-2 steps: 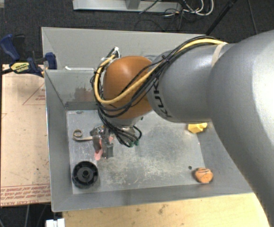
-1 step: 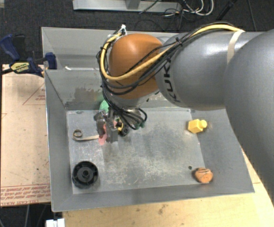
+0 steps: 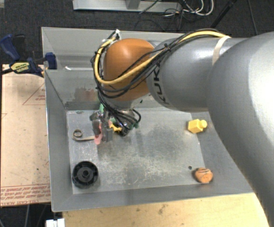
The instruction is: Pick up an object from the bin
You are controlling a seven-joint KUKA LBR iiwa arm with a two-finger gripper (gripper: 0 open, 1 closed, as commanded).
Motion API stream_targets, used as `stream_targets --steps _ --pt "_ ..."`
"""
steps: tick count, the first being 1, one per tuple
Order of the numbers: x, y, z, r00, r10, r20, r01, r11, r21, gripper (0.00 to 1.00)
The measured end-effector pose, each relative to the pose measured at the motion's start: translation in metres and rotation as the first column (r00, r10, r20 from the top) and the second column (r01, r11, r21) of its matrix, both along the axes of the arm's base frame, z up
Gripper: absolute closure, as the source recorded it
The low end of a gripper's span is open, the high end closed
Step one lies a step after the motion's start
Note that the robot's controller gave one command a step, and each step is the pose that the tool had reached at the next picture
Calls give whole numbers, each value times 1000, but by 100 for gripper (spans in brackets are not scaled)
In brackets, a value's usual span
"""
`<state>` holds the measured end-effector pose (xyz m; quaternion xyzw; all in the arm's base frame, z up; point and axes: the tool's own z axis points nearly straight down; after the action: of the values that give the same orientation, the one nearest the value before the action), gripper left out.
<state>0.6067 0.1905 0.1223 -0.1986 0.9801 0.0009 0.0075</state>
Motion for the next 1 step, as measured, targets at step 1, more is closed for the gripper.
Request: stream_targets --steps 1 --pt "-19 -20 12 1000 -8 -27 8 1000 -6 100"
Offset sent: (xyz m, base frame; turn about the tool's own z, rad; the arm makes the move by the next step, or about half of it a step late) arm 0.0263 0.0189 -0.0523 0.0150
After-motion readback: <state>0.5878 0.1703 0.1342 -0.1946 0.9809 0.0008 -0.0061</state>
